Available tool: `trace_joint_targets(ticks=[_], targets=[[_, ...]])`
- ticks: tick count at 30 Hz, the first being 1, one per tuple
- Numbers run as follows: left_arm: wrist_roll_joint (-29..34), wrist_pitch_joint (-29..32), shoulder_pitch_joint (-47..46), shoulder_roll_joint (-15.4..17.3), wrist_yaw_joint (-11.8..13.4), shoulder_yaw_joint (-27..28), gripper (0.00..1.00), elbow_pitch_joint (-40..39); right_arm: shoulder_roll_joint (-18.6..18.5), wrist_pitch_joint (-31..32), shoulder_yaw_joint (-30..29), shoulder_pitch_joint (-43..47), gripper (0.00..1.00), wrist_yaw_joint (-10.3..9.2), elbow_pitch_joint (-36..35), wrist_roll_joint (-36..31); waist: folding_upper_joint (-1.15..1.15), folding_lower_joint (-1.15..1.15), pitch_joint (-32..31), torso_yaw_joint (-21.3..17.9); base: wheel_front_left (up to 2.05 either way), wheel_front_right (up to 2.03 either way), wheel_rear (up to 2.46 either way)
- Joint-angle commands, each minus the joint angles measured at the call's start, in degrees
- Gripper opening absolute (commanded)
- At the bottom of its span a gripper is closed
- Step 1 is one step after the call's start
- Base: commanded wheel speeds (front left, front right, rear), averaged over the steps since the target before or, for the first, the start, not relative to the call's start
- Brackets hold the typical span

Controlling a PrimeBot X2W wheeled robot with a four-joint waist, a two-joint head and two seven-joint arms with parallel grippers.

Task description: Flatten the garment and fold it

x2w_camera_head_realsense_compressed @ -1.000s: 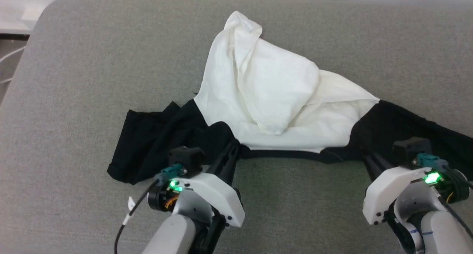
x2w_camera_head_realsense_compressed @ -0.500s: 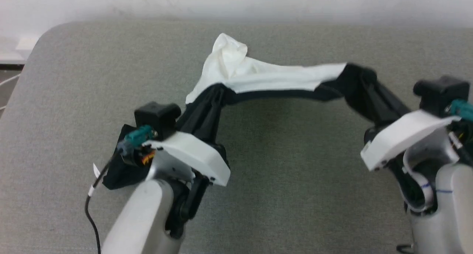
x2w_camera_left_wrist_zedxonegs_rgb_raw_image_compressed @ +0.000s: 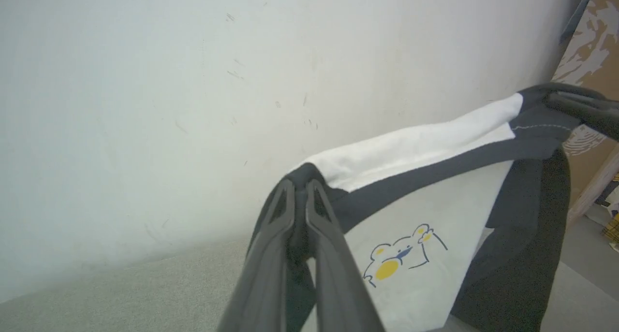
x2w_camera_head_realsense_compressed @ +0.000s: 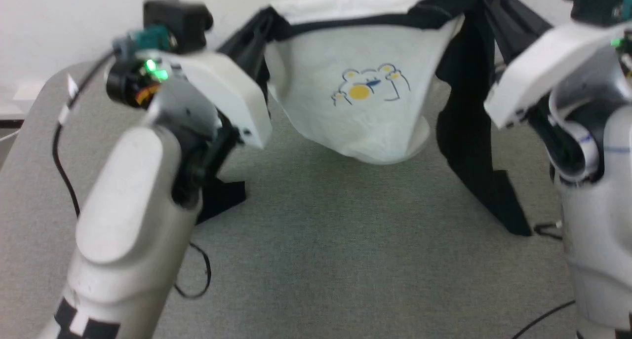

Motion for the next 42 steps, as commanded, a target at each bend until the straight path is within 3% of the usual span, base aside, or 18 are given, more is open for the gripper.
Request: trace_joint_targets(ticks=[1,19,32,36,42], targets=[[-0.32,0.88,-2.89,0.4,-0.35,0.72,0.0,1.55,0.3,0.61,-0.14,-3.02,0.0,-0.05,2.12,0.93,0.0,0.01,-0.5,-0.8,0.0,0.0,0.0],[5.19,1.02,-28.81,1.64,2.54,2.82,0.0,16.12,2.37,-1.62,0.82,-32.14,0.0,-0.05,24.93,-7.07,0.0,0.01,4.51,-4.75,0.0,0.0,0.0],[8.96,-12.94,-45.23,0.03,7.68,5.87,0.0,27.82,4.45,-9.98,-7.75,-46.48,0.0,-0.05,38.75,-14.36,0.0,0.01,14.18,-8.11,0.0,0.0,0.0],[8.95,-16.13,-49.16,-0.94,7.87,6.12,0.0,31.19,4.48,-13.02,-7.54,-50.85,0.0,-0.05,42.4,-12.48,0.0,0.01,18.44,-8.62,0.0,0.0,0.0],[9.43,-20.76,-54.61,-1.07,7.84,6.31,0.0,33.79,4.49,-19.52,-7.24,-57.4,0.0,-0.05,45.46,-15.22,0.0,0.01,24.84,-8.92,0.0,0.0,0.0]])
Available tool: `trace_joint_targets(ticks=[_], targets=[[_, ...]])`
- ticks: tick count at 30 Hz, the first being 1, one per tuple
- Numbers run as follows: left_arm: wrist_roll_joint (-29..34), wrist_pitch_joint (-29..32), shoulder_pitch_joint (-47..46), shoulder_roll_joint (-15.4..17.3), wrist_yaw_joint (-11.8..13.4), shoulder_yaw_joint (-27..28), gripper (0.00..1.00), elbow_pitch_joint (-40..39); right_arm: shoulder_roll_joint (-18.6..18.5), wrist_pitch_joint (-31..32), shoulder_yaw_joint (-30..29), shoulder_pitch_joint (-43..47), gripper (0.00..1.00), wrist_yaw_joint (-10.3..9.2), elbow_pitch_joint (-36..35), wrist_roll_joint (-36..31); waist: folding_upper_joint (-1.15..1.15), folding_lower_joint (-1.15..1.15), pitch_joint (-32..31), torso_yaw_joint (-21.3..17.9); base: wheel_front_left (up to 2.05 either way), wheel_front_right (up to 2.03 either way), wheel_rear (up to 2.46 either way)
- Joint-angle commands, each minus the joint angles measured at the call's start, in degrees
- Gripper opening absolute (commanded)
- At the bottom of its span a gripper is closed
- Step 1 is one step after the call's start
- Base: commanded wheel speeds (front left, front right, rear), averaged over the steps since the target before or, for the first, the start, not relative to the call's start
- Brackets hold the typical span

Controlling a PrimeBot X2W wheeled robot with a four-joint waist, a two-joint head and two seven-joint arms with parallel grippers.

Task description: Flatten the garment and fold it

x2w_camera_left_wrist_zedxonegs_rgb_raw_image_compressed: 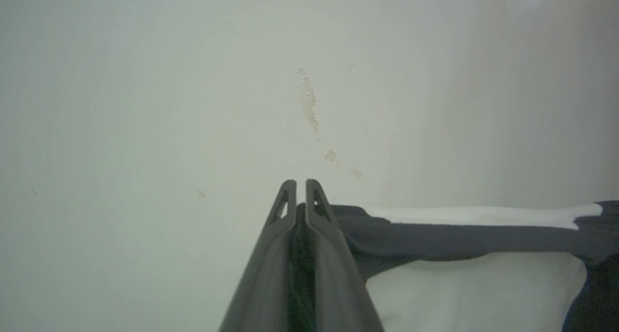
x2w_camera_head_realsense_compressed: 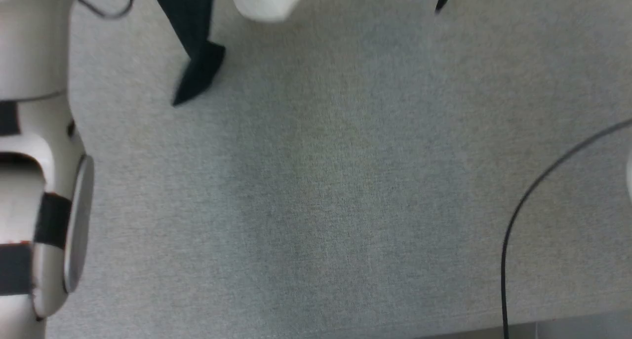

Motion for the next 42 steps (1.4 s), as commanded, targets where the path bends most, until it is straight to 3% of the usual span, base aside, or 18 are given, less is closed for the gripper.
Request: trace_joint_targets(ticks=[1,10,23,31,42], targets=[[0.54,-1.33,-1.33,1.44,0.89,0.91,0.0,0.39,-1.63,-1.21,-0.83,-1.0,0.0,-0.62,0.68,-0.93,0.0,-0.02,5.83,-0.82,0.0,0.0,0.0],[3.39,-10.41,-8.68,2.27,1.5,0.0,0.0,-0.5,-1.63,-9.71,-1.95,-7.2,0.0,-0.62,2.34,-5.16,0.0,-0.02,14.19,-0.67,0.0,0.0,0.0],[4.02,-16.16,-13.73,1.94,1.15,-0.19,0.0,-0.85,-1.62,-16.29,-6.15,-12.03,0.0,-0.62,1.87,-12.43,0.0,-0.02,25.07,-0.34,0.0,0.0,0.0],[3.34,-16.65,-11.55,1.89,-1.76,-1.48,0.0,1.74,-1.62,-17.0,-2.85,-10.79,0.0,-0.62,4.48,-12.29,0.0,-0.02,28.06,-0.04,0.0,0.0,0.0],[-0.7,-15.09,-2.22,4.0,-7.68,-2.11,0.0,-1.24,-1.62,-18.22,6.61,-5.29,0.0,-0.62,3.92,-4.59,0.0,-0.02,25.81,-0.23,0.0,0.0,0.0]])
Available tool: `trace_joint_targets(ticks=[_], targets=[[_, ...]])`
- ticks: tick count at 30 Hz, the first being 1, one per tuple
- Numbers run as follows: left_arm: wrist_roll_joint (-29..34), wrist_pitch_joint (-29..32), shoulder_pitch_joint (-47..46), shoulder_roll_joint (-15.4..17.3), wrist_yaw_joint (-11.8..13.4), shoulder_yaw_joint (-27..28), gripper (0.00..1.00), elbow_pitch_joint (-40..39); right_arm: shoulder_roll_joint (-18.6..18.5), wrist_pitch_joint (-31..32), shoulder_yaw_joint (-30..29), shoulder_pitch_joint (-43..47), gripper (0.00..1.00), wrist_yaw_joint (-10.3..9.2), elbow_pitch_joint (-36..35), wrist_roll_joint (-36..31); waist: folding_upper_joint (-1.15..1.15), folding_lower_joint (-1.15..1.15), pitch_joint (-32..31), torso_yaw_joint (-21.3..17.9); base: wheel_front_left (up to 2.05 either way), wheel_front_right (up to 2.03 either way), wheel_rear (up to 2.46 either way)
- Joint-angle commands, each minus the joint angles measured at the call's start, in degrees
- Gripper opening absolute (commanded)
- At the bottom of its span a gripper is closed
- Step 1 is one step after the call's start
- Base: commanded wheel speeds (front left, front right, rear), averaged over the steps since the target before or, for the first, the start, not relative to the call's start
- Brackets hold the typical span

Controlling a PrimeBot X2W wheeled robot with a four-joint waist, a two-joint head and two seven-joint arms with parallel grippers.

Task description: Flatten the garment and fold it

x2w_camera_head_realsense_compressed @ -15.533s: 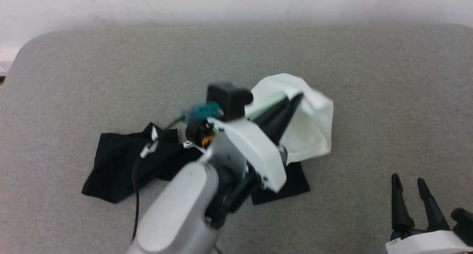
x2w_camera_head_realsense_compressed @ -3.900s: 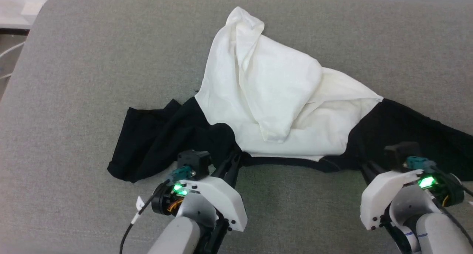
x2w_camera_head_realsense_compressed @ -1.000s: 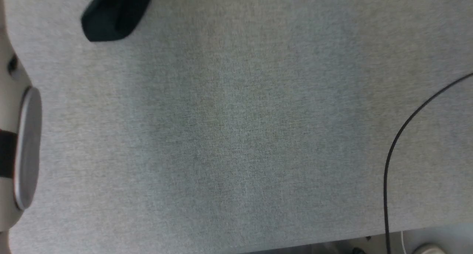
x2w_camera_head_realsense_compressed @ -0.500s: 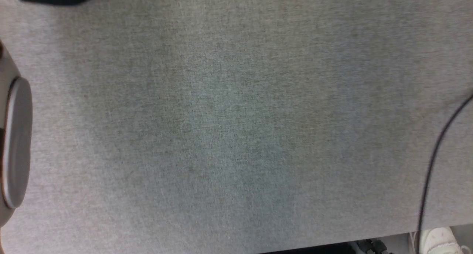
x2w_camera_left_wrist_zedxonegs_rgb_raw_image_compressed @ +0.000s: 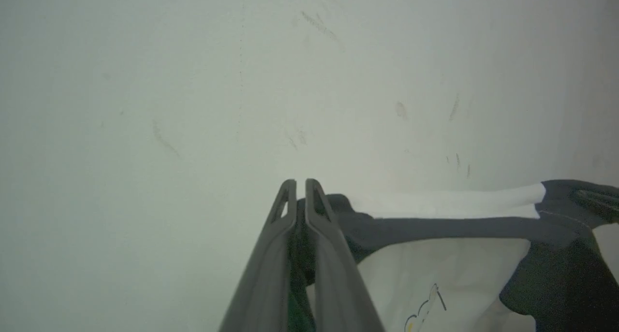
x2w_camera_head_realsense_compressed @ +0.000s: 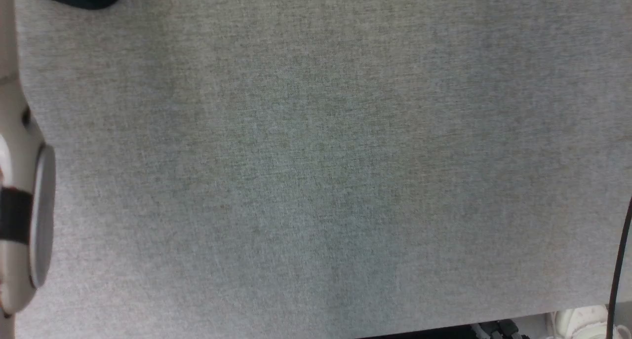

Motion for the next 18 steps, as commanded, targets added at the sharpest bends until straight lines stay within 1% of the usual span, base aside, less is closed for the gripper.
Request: trace_joint_targets(ticks=[1,5,9,11,12,14,18], targets=[[-0.71,0.86,2.78,0.84,-0.6,0.02,0.0,-1.71,-0.35,-0.34,1.27,2.49,0.0,-0.16,-1.24,1.64,0.0,0.0,-1.63,-0.03,0.0,0.0,0.0],[-2.08,4.37,9.75,1.76,-1.62,-1.01,0.0,-6.81,-1.27,1.86,2.84,8.69,0.0,-0.16,-5.35,7.09,0.0,0.0,-4.32,0.35,0.0,0.0,0.0],[-3.63,7.93,18.59,2.77,-2.06,-2.15,0.0,-12.99,-3.66,5.26,5.59,16.9,0.0,-0.16,-11.84,12.73,0.0,0.0,-7.33,0.42,0.0,0.0,0.0],[-4.56,9.61,23.67,3.3,-1.6,-2.4,0.0,-16.71,-4.83,7.1,6.82,21.79,0.0,-0.16,-15.82,15.53,0.0,0.0,-8.9,0.31,0.0,0.0,0.0],[-4.56,9.61,23.67,3.3,-1.6,-2.4,0.0,-16.71,-4.83,7.1,6.82,21.79,0.0,-0.16,-15.82,15.53,0.0,0.0,-8.9,0.31,0.0,0.0,0.0],[-4.99,11.03,28.78,4.11,-1.14,-2.97,0.0,-20.7,-5.83,9.4,7.55,27.23,0.0,-0.16,-20.31,18.26,0.0,0.0,-10.41,0.29,0.0,0.0,0.0],[-5.21,12.57,38.73,5.69,1.3,-3.29,0.0,-28.64,-7.57,13.96,7.53,38.32,0.0,-0.16,-29.6,21.36,0.0,0.0,-13.28,0.34,0.0,0.0,0.0]])
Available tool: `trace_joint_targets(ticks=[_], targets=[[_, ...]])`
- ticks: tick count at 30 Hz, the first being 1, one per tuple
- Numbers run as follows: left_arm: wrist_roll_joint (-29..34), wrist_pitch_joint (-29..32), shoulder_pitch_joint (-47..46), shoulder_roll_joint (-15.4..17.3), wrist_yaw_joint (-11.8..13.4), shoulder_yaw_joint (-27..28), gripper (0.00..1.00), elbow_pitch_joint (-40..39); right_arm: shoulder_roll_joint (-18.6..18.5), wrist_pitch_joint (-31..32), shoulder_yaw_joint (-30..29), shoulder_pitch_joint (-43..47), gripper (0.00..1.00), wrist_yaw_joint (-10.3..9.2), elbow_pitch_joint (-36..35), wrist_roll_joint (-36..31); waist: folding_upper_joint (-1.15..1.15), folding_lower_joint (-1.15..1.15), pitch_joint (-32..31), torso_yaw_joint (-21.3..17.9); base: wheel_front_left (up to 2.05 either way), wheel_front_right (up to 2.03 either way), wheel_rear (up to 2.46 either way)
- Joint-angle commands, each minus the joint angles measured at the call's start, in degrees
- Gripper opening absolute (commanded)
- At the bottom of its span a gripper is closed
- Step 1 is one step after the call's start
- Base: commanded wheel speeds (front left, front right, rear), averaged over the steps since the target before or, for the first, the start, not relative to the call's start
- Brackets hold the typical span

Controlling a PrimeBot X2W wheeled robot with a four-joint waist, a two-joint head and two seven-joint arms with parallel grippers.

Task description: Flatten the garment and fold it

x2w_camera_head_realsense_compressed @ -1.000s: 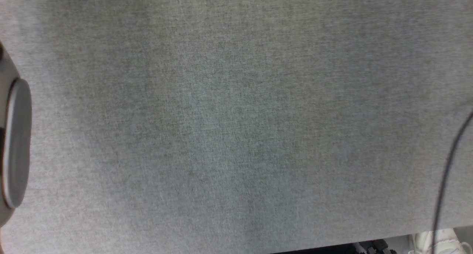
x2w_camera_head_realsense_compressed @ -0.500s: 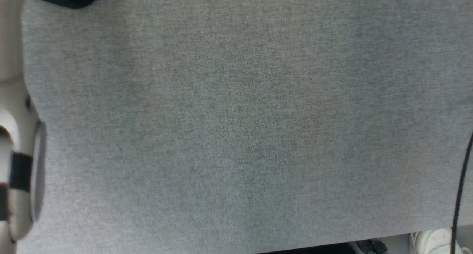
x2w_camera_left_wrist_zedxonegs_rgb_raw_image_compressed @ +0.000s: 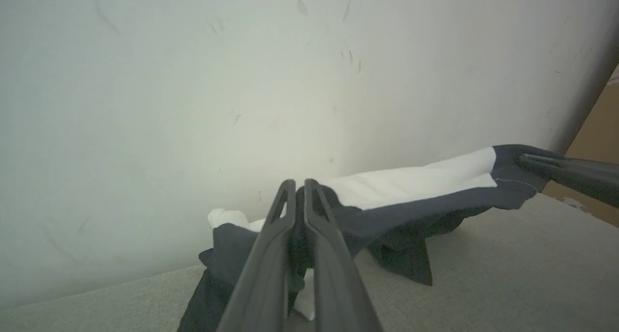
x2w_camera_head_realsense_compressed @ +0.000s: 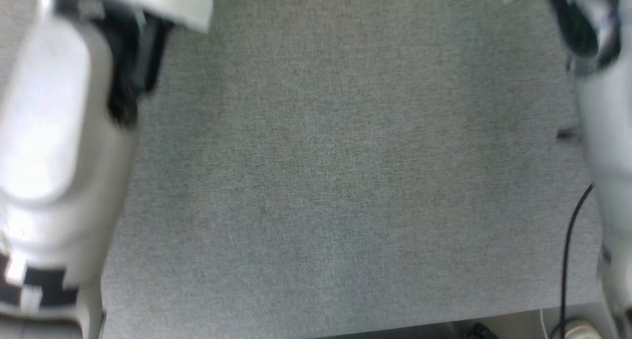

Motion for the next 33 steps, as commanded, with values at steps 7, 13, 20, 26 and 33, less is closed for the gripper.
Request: trace_joint_targets(ticks=[7,13,20,26,33], targets=[[1.3,0.51,16.2,2.28,4.29,-1.76,0.0,-9.46,-0.55,5.58,-3.35,17.75,0.0,-0.12,-11.98,2.01,0.0,0.01,-7.76,0.84,0.0,0.0,0.0],[2.0,-1.15,29.85,1.93,7.68,-4.64,0.0,-12.98,1.25,8.78,-7.06,33.17,0.0,-0.12,-18.74,2.44,0.0,0.01,-13.52,1.32,0.0,0.0,0.0],[1.31,-3.81,43.11,1.35,11.82,-5.75,0.0,-13.87,4.03,13.49,-11.49,49.47,0.0,-0.12,-24.56,3.23,0.0,0.01,-18.59,1.66,0.0,0.0,0.0],[-0.09,-5.38,51.02,0.94,13.68,-6.23,0.0,-13.25,5.07,16.68,-13.25,59.58,0.0,-0.12,-27.62,3.3,0.0,0.01,-21.72,1.98,0.0,0.0,0.0],[-1.09,-5.92,58.27,1.31,15.45,-6.72,0.0,-13.42,5.73,19.68,-15.36,67.47,0.0,-0.12,-30.5,2.59,0.0,0.01,-28.01,1.66,0.0,0.0,0.0]])
